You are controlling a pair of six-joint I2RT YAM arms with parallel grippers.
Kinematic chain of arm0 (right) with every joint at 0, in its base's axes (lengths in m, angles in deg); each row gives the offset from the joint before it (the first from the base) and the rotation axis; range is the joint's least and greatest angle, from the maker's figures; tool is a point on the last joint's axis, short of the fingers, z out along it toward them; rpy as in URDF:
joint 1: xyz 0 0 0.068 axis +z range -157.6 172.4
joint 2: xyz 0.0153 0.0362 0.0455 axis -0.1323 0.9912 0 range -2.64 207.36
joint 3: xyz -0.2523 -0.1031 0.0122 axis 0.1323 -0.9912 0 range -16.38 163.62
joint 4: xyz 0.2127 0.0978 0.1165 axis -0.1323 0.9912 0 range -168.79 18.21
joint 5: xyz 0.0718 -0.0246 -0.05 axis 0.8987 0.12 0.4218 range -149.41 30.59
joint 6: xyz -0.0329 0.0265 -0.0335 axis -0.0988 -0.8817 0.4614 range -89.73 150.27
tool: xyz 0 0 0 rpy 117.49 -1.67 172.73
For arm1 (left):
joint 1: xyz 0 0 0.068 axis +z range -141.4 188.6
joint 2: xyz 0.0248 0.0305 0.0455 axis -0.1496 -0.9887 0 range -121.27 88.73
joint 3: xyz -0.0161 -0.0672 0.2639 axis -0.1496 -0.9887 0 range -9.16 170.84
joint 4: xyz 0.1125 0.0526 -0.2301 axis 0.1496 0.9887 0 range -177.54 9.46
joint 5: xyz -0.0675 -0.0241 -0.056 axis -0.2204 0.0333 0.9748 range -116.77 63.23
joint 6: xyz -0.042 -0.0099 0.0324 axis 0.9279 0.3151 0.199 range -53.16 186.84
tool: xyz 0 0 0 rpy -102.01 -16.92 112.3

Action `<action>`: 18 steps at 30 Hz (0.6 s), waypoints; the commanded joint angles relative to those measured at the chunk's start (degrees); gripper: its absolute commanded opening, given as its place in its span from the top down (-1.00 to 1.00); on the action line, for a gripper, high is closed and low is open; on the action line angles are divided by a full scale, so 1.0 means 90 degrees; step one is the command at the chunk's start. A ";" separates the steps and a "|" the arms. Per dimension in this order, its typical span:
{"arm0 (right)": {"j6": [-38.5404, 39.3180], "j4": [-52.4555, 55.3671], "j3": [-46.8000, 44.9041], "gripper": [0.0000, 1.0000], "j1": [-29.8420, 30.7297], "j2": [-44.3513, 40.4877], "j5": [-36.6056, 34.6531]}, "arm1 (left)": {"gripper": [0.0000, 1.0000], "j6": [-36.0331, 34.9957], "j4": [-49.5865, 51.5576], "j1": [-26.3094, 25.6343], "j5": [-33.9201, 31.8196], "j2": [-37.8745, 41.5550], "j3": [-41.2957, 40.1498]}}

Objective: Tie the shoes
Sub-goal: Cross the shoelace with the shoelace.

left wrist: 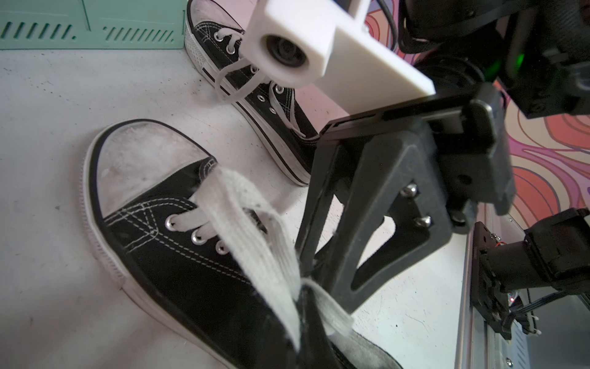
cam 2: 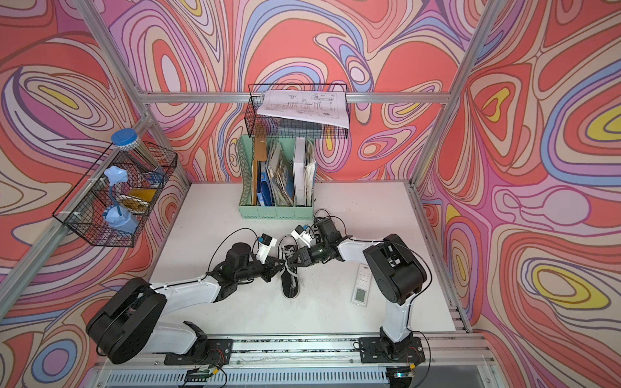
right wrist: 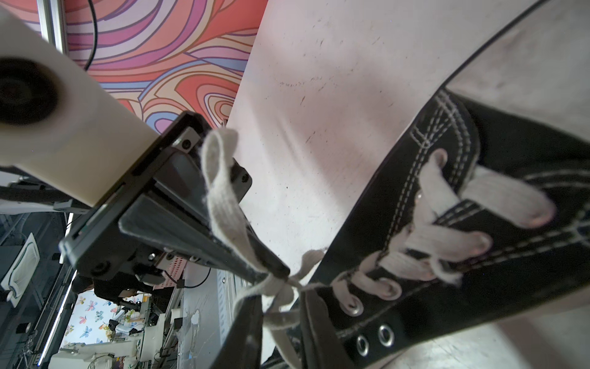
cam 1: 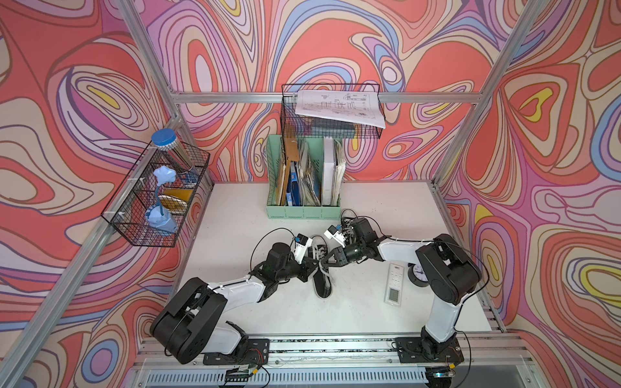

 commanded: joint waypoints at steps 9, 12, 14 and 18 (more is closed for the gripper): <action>0.0071 -0.0220 0.0019 1.00 0.0054 0.0181 -0.0145 | 1.00 0.0194 -0.0195 0.0046 0.0275 -0.0048 0.0116; 0.0068 -0.0239 -0.0030 1.00 0.0025 0.0126 -0.0339 | 1.00 0.0177 -0.0136 0.0075 0.0262 0.0007 0.0078; 0.0079 -0.0219 -0.0039 1.00 0.0012 0.0106 -0.0418 | 1.00 0.0154 -0.0084 0.0094 0.0257 0.0041 0.0057; 0.0135 -0.0180 -0.0074 1.00 -0.0032 -0.0001 -0.0575 | 0.80 0.0088 0.0065 0.0133 0.0252 0.0100 0.0056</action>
